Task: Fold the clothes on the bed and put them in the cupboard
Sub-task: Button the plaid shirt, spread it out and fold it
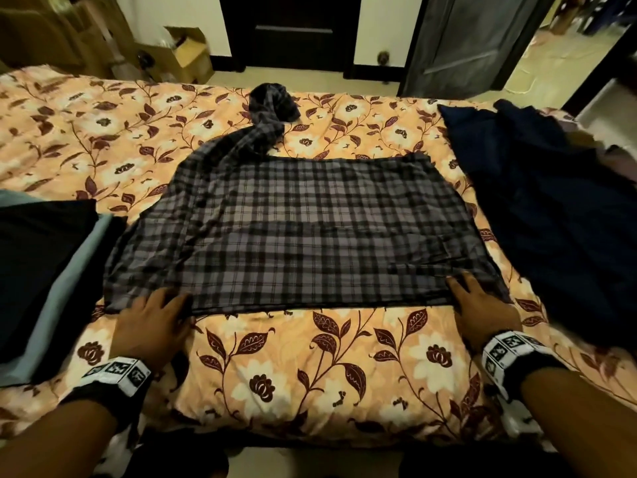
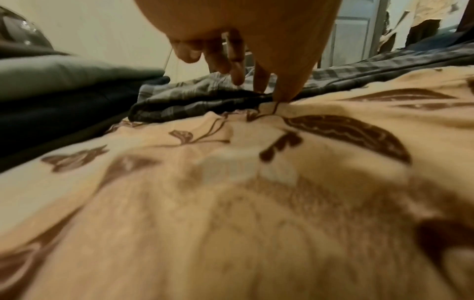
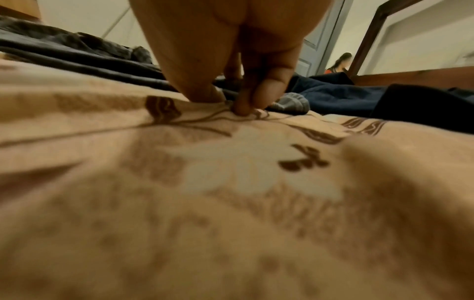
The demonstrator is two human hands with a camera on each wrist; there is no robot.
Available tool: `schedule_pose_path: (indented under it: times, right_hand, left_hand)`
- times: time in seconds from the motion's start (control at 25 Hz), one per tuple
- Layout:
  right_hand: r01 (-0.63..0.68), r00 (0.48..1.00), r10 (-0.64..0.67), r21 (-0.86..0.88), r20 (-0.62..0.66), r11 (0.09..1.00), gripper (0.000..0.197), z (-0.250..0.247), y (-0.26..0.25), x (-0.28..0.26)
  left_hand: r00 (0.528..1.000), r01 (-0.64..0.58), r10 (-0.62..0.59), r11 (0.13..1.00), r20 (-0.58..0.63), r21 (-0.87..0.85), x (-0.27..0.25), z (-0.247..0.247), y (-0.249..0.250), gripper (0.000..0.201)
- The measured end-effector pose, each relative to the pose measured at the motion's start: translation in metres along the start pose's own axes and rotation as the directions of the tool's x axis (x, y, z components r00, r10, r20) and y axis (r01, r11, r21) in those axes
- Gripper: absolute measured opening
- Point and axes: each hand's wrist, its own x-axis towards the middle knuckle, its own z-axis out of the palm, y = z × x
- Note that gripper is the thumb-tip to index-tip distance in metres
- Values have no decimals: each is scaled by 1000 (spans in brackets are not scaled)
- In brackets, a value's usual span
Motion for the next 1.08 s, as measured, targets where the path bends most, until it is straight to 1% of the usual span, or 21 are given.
schedule_pose_path:
  times: [0.04,0.08,0.16,0.2,0.28,0.4,0.52,0.56,0.64,0.68,0.76,0.8,0.84,0.96,1.0,1.04,1.08]
  right_hand:
    - [-21,1000,21,62,9,998,59,-1,-1,1]
    - [-46,999,46,130,4,990,59,-2,-1,0]
    - [-72,996,81,242,-29,968,57,-3,2,-2]
    - [-62,995,80,277,-54,959,56,-2,5,1]
    - [-34,997,55,296,-62,955,51,-5,12,7]
    - [-6,999,20,303,-42,953,51,-9,17,14]
    - [17,1000,-15,296,-10,955,56,-19,19,14]
    - [3,1000,-9,292,18,956,57,-23,23,12]
    - [-3,999,-5,258,32,966,62,-33,28,8]
    - [0,1000,-5,253,19,968,61,-35,30,6]
    - [-6,1000,4,221,8,975,50,-42,33,3]
    - [-23,1000,21,211,10,977,46,-48,33,-1]
    - [-53,999,53,205,8,977,40,-52,33,-8]
    - [-117,992,125,198,-29,973,25,-70,37,-38]
    - [-126,992,128,187,4,974,24,-78,39,-55]
    - [-146,988,138,138,68,980,25,-80,43,-67]
    - [-160,983,151,87,103,983,26,-78,49,-77]
  left_hand:
    - [1000,-15,14,999,-25,-39,2,-1,-2,43]
    - [1000,6,-9,993,-28,-119,5,-3,-2,41]
    - [994,95,-105,946,-18,-309,9,-3,-2,41]
    - [989,123,-144,920,-29,-372,9,-2,-5,42]
    - [982,144,-180,902,-51,-407,8,3,-12,43]
    - [982,126,-170,908,-76,-399,3,4,-21,49]
    - [974,189,-222,895,-37,-404,0,-4,-17,53]
    - [976,196,-218,896,-9,-397,1,-6,-14,53]
    - [979,200,-198,918,41,-341,7,-19,-12,50]
    - [976,216,-206,928,66,-303,9,-28,-14,46]
    - [966,254,-236,939,103,-233,11,-46,-18,36]
    - [966,253,-235,945,109,-206,7,-54,-20,33]
    - [969,235,-215,954,118,-188,-1,-61,-21,33]
    - [988,142,-129,977,88,-160,-27,-81,-23,42]
    - [989,120,-106,983,100,-142,-39,-86,-25,42]
    - [989,101,-88,989,116,-108,-50,-88,-27,41]
    - [988,97,-86,992,126,-85,-66,-92,-24,37]
